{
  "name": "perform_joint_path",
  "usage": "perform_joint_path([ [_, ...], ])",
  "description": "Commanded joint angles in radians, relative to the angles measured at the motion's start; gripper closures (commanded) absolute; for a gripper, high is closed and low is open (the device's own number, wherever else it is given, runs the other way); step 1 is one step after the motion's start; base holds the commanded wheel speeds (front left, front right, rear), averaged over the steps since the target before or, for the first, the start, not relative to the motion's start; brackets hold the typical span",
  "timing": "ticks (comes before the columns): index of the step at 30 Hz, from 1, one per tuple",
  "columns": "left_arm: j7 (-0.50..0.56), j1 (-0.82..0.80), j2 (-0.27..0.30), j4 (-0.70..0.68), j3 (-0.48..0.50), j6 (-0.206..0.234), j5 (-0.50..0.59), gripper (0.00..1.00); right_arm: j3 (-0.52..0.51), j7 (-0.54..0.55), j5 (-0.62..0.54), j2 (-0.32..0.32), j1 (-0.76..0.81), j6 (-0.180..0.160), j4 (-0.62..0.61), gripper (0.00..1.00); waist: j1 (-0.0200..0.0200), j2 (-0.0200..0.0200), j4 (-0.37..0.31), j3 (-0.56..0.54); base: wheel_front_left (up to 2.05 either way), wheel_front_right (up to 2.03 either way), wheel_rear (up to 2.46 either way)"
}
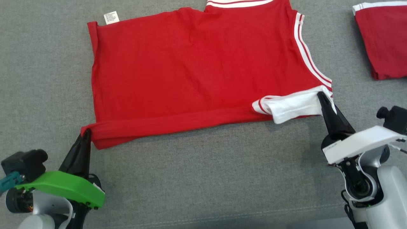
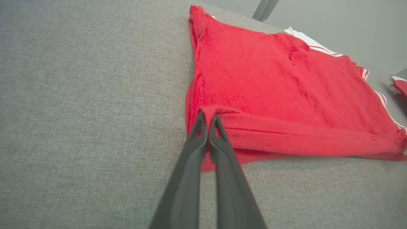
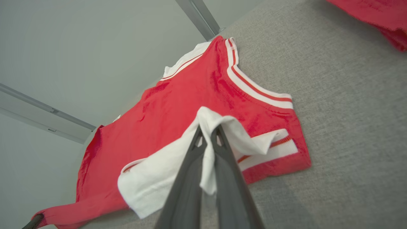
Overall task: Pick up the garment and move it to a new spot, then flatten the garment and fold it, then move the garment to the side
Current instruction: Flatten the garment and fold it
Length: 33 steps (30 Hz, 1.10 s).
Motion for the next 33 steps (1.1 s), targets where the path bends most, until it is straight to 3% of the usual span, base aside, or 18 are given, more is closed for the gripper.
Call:
perform_joint_path([
  [1,0.015,-0.041,0.011,0.014,0.002,0.001,0.000,1.00,0.002,0.014,-0.019,-0.001,-0.041,0.000,0.026,1.00,0.0001,0.0000,0.000,0.011,0.00,0.00,0.00],
  [10,0.123,-0.211,0.008,0.135,-0.048,-0.029,-0.008,1.00,0.019,0.038,-0.096,-0.001,-0.261,0.000,0.194,1.00,0.0001,0.0000,0.012,0.033,0.00,0.00,0.00],
  [23,0.163,-0.366,-0.024,0.297,-0.108,-0.078,0.014,1.00,0.104,-0.007,-0.171,-0.035,-0.476,0.000,0.407,1.00,0.0001,0.0000,0.032,0.044,0.00,0.00,0.00],
  [24,0.161,-0.372,-0.030,0.311,-0.109,-0.077,0.011,0.77,0.110,-0.021,-0.177,-0.035,-0.485,0.000,0.418,0.67,0.0001,0.0000,0.032,0.044,0.00,0.00,0.00],
  [25,0.156,-0.377,-0.035,0.323,-0.111,-0.080,0.013,0.02,0.115,-0.031,-0.182,-0.035,-0.490,0.000,0.431,0.00,0.0001,0.0000,0.032,0.042,0.00,0.00,0.00],
  [33,0.092,-0.242,-0.017,0.279,-0.059,-0.059,-0.031,0.00,0.143,-0.094,-0.198,-0.128,-0.352,0.000,0.329,0.00,0.0001,0.0000,0.024,0.002,0.00,0.00,0.00],
])
